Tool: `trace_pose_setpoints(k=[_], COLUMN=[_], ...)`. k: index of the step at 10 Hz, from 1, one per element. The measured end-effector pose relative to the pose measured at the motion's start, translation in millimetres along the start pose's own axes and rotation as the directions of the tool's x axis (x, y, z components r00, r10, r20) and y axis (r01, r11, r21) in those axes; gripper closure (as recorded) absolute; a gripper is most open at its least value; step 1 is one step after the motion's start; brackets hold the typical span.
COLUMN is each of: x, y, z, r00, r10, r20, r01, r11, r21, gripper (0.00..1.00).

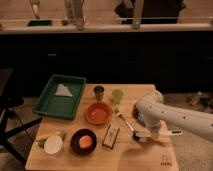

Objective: Wipe table surface with brush

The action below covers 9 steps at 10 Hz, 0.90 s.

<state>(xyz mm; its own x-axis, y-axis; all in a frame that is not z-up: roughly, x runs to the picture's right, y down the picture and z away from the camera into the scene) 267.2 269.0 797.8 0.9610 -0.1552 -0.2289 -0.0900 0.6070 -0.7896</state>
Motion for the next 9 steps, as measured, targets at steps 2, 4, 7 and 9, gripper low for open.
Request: trace_pose_setpoints(k=[2, 4, 7, 9], x=[-14.0, -18.7, -0.9, 15.2], y=[7.1, 27.7, 54.5, 52.4], z=[3.6, 8.1, 6.1, 8.1], r00=[0.999, 0.996, 0.995, 0.996], r10=[-0.046, -0.093, -0.098, -0.07], r20=[0.0, -0.003, -0.03, -0.059], r01=[0.046, 0.093, 0.097, 0.067], r11=[0.999, 0.995, 0.995, 0.997], r21=[-0.012, -0.026, -0.032, -0.039], gripper=[1.0, 1.0, 1.0, 1.0])
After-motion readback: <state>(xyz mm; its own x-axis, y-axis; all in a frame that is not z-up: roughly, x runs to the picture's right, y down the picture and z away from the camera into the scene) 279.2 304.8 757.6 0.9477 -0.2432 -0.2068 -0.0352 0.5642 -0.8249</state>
